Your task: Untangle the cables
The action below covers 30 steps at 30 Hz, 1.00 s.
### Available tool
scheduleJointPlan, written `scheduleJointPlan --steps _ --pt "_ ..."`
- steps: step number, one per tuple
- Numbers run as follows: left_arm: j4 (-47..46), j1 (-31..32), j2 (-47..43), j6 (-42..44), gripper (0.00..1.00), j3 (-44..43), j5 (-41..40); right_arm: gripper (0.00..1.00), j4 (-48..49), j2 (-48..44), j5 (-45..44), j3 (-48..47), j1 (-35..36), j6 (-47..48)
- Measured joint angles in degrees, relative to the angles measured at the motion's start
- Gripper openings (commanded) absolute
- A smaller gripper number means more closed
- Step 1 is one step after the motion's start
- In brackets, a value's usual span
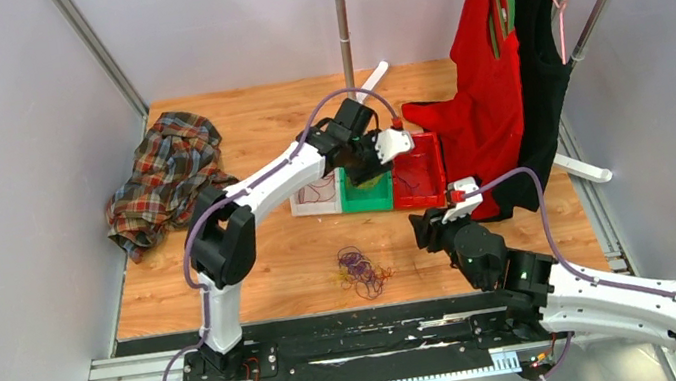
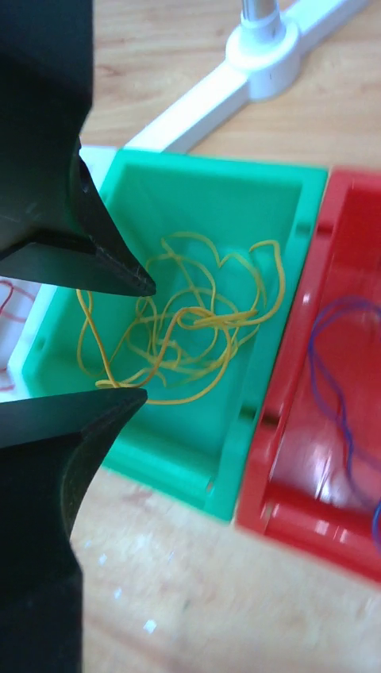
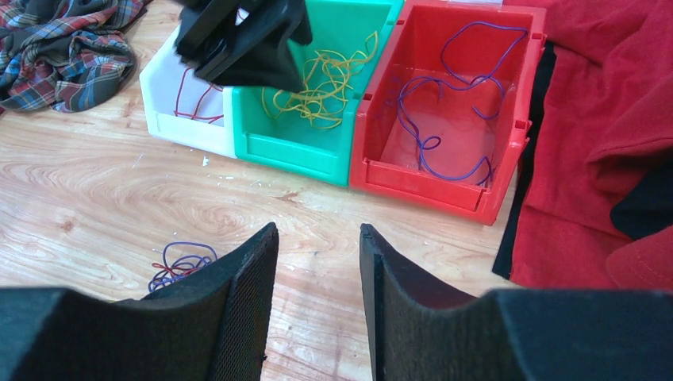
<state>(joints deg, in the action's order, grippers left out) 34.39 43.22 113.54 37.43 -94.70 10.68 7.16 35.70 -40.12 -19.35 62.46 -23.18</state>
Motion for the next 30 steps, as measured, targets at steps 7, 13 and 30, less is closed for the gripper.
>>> scheduleJointPlan --steps 7,13,30 --pt "-5.57 -2.40 4.70 -2.16 0.48 -1.64 -1.73 0.41 -0.02 0.00 -0.02 0.00 -0.09 -0.02" --pt "-7.80 -2.38 6.25 -3.61 0.51 0.57 -1.90 0.40 -0.35 -0.37 -0.02 0.00 -0.09 0.00" --pt "11.21 -2.62 -5.55 -10.08 0.98 -13.81 -0.39 0.63 -1.16 4.50 11.41 -0.66 -0.11 -1.07"
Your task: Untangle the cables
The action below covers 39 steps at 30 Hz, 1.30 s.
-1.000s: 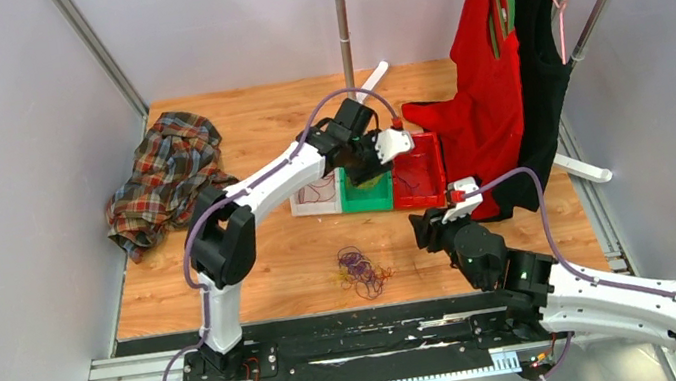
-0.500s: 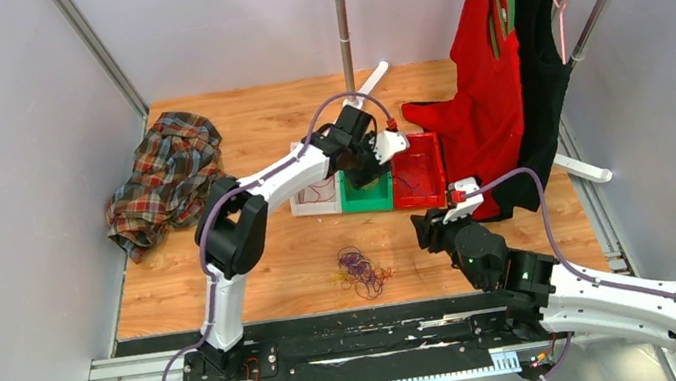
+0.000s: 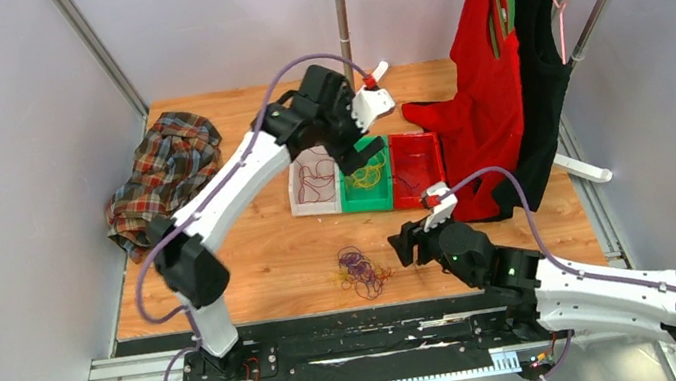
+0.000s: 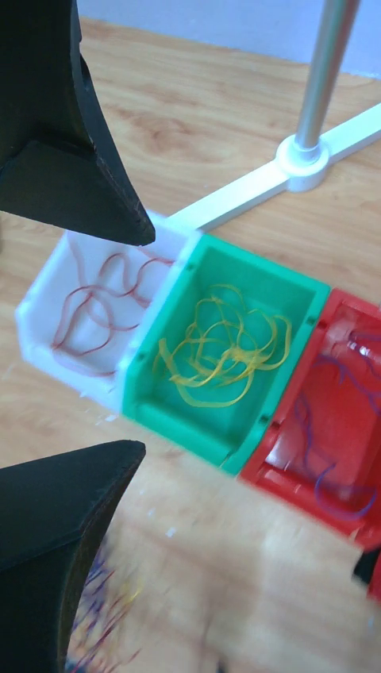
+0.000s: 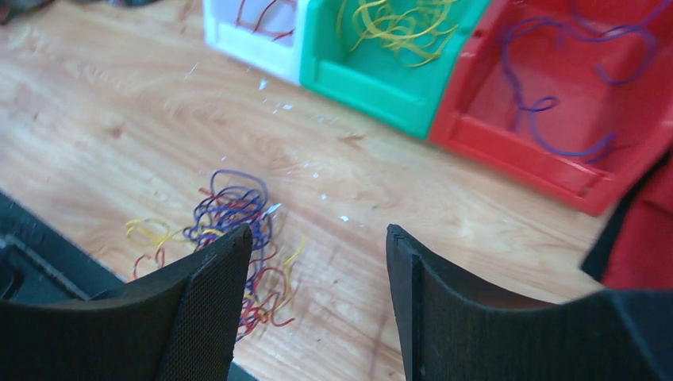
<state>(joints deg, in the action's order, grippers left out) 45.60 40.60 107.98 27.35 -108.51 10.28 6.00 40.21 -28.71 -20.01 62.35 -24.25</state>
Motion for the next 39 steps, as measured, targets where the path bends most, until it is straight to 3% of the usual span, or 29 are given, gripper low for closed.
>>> scheduleJointPlan --steps 5,11,17,25,32,39 --pt "5.22 -1.68 -14.80 0.55 0.99 10.12 5.64 0.65 2.29 6.19 8.20 -1.20 0.00 0.00" --pt "10.49 -2.95 -31.17 6.84 0.96 32.28 12.55 0.65 8.96 15.08 16.48 -1.20 -0.24 -0.68" --pt "12.50 -0.85 -30.51 7.69 0.92 44.89 14.82 0.63 14.91 25.18 20.74 -1.20 -0.37 -2.69" --pt "3.15 1.99 -28.09 2.75 0.81 51.28 15.30 0.58 17.46 27.32 20.46 -1.11 -0.52 -4.35" --pt "-8.50 1.97 -24.06 -2.05 0.65 56.11 15.61 0.52 18.60 25.40 19.17 0.98 -1.40 -5.86" --pt "-12.55 1.97 -23.23 -3.78 0.18 56.83 16.61 0.42 18.60 23.82 18.56 2.62 -2.40 -6.49"
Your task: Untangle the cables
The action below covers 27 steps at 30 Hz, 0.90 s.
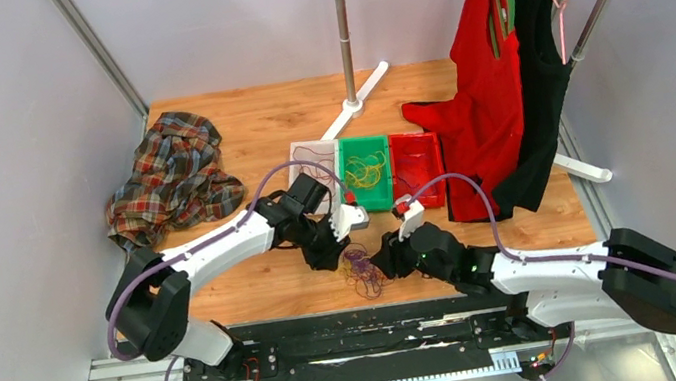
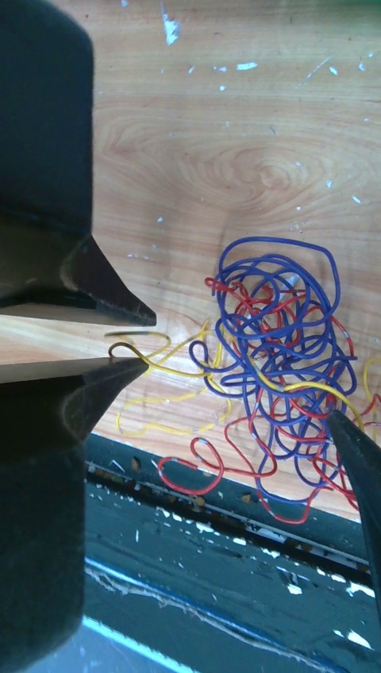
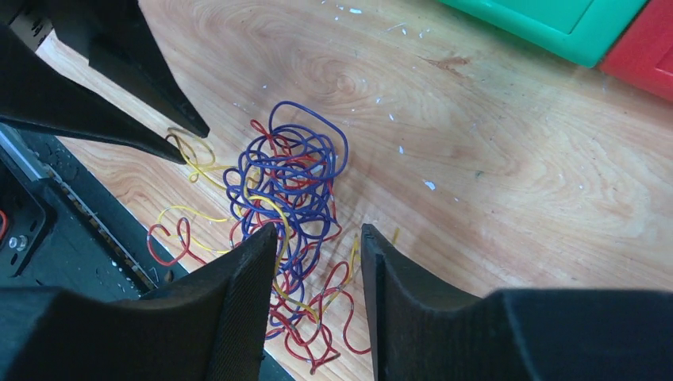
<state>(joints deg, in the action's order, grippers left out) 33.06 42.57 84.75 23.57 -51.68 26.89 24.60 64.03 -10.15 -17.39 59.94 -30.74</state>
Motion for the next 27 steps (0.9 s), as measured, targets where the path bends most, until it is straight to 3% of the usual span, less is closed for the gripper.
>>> scheduleJointPlan --steps 3,12,18,27 --pt "2.56 0.00 -0.04 0.35 0.07 -1.62 0.94 0.40 -0.04 -0.50 -0.20 0.02 -0.37 -0.11" --pt "13.86 0.00 -5.14 3.72 0.03 -14.25 0.79 0.35 -3.17 -2.80 -2.08 -0.02 -0.59 -0.15" --pt "18.40 0.00 -8.04 3.69 0.01 -20.68 0.17 0.59 -9.55 -9.05 -4.50 -0.09 -0.66 0.83" --pt "20.48 0.00 -8.66 -2.36 0.01 -27.80 0.35 0.64 -8.13 -20.24 -3.23 -5.01 -0.79 7.56"
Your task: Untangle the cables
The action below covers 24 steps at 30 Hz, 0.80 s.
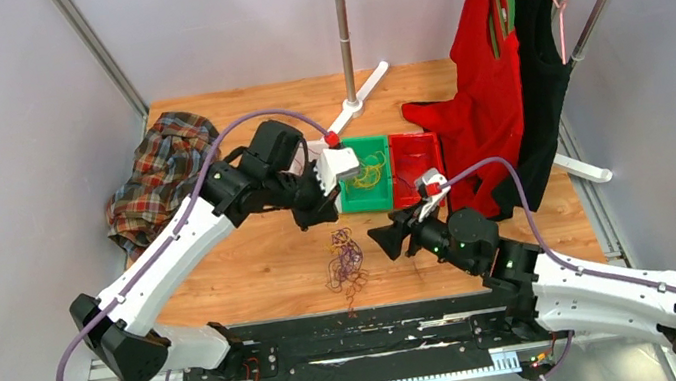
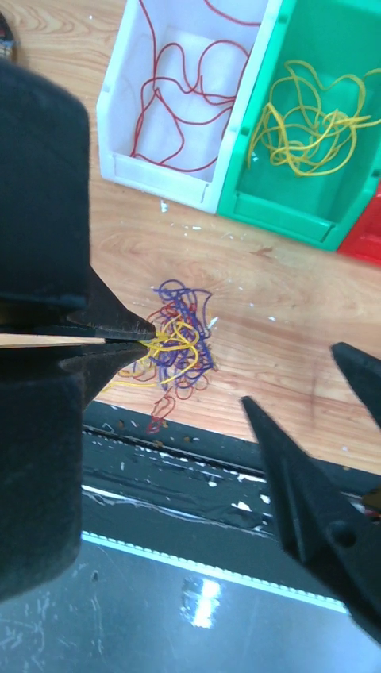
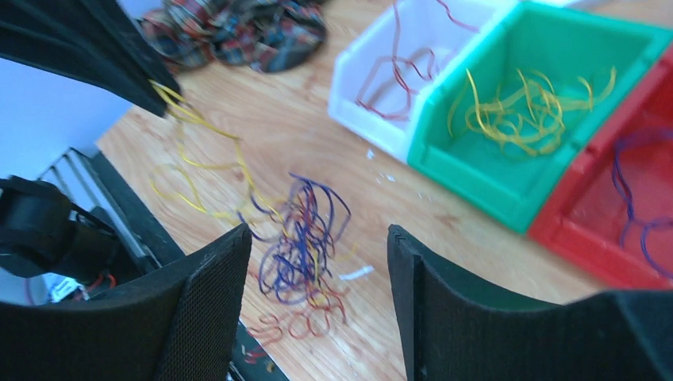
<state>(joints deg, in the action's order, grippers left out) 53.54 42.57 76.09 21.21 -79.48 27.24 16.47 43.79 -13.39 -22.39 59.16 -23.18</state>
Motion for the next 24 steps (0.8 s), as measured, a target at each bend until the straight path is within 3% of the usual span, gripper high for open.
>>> scheduleJointPlan --steps 12,24 --pt "0.59 0.00 0.79 -8.44 0.00 -9.64 2.25 0.64 5.07 6.82 6.80 -10.36 0.00 6.29" --pt "1.42 1.20 0.76 -10.54 0.01 -10.43 3.21 0.59 7.67 16.26 -0.20 -13.79 0.00 6.62"
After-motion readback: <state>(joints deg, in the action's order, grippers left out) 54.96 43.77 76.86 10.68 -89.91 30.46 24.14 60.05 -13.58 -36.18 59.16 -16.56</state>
